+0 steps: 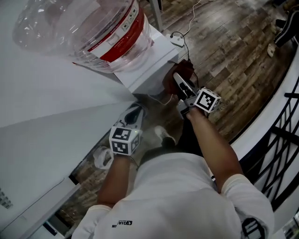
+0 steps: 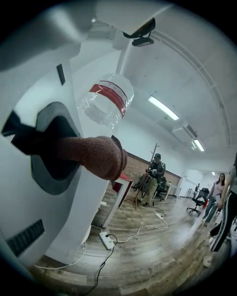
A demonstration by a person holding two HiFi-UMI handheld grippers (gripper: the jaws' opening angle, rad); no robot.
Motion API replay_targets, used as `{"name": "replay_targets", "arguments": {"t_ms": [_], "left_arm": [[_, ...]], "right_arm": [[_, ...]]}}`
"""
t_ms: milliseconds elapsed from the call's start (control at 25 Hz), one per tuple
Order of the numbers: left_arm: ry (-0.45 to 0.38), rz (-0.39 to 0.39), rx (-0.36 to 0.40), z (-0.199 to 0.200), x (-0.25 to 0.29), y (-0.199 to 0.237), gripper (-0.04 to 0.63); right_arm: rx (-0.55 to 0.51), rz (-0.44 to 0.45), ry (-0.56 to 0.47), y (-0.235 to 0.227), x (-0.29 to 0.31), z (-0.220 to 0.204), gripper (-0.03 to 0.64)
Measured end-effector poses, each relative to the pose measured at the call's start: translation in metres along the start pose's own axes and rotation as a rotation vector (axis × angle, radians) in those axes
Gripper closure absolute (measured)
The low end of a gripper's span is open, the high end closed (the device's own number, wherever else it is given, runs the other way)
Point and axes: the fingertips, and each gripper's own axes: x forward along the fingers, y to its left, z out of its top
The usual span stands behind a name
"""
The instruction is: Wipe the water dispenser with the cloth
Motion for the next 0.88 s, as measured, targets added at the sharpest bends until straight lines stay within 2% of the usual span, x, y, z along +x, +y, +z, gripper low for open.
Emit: {"name": "replay_targets", "arguments": {"t_ms": [240, 440, 880], "left_arm": [[0.068, -0.046, 0.091, 0.008, 0.043, -0.024, 0.606], [0.101, -0.052, 0.091, 0.009, 0.062, -0.026, 0.606], [0.17, -0.061, 0.104, -0.005, 0.096, -0.035, 0.606]], "right_arm": [[0.071, 0.055, -0.006, -0.012, 0.019, 0.013, 0.558], [0.138, 0.077, -0.009, -0.028, 0.023, 0.012, 0.558], [0.244, 0.034, -0.003, -0.101, 0.018, -0.01, 0.558]]}}
